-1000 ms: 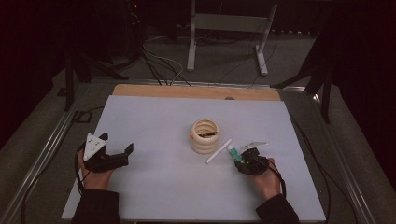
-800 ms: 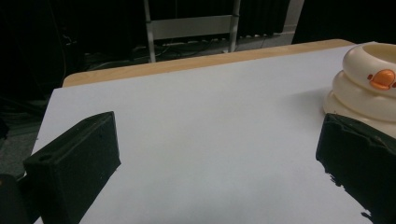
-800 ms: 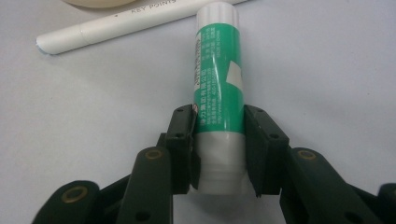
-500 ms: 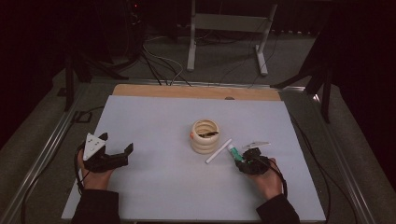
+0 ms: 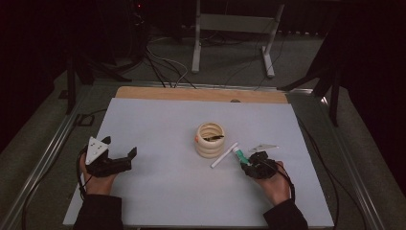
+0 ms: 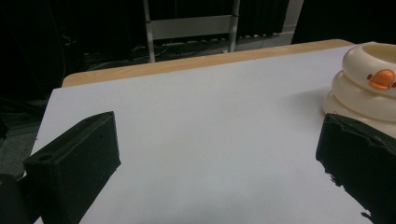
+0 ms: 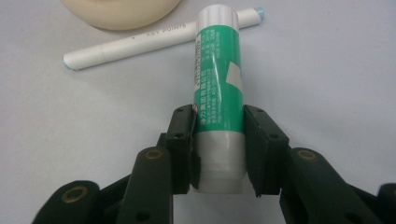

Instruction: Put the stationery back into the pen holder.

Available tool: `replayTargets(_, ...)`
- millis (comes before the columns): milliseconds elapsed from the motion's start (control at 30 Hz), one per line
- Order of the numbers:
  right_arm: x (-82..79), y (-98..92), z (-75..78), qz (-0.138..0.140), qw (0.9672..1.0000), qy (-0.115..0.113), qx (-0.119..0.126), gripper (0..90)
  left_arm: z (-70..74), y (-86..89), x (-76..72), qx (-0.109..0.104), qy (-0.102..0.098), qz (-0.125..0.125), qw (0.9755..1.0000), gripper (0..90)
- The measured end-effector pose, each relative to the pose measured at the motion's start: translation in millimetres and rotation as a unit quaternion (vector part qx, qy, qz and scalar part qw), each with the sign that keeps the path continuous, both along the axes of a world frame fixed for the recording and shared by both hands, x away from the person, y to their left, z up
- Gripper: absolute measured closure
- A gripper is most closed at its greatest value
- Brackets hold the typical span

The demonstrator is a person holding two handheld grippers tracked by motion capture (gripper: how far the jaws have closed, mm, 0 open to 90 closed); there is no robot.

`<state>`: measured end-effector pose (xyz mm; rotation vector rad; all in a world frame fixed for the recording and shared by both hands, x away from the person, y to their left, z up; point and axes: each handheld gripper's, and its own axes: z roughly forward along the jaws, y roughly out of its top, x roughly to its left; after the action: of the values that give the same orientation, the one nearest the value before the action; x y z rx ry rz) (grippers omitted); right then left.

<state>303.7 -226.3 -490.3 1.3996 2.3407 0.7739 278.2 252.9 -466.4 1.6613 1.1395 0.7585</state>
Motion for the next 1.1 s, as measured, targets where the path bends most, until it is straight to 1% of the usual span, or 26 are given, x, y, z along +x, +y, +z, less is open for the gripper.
replayTargets(233,-0.2,-1.3,6.6,0.000,1.0000,-0.006,0.006,65.6,-0.1,-0.2,0.0,0.000,0.000,0.000,1.0000,0.0)
replayTargets(367,0.0,-2.6,13.2,0.002,0.9999,-0.010,0.012,65.6,-0.3,-0.3,0.2,0.001,0.001,0.000,1.0000,0.0)
replayTargets(467,0.8,-3.4,16.7,0.004,0.9999,-0.011,0.011,65.6,-0.2,-0.3,0.2,0.001,0.001,0.000,1.0000,0.0)
replayTargets(533,2.4,-5.0,22.6,0.004,0.9998,-0.016,0.011,65.6,-0.1,-0.2,0.0,0.000,0.000,0.001,1.0000,0.0)
replayTargets(900,7.3,-7.6,42.6,0.013,0.9994,-0.031,0.012,65.6,0.0,0.2,0.0,0.001,0.001,0.001,1.0000,0.0)
replayTargets(1100,10.7,-7.4,56.4,0.019,0.9989,-0.040,0.017,65.6,0.0,0.1,0.0,0.001,0.001,0.001,1.0000,0.0)
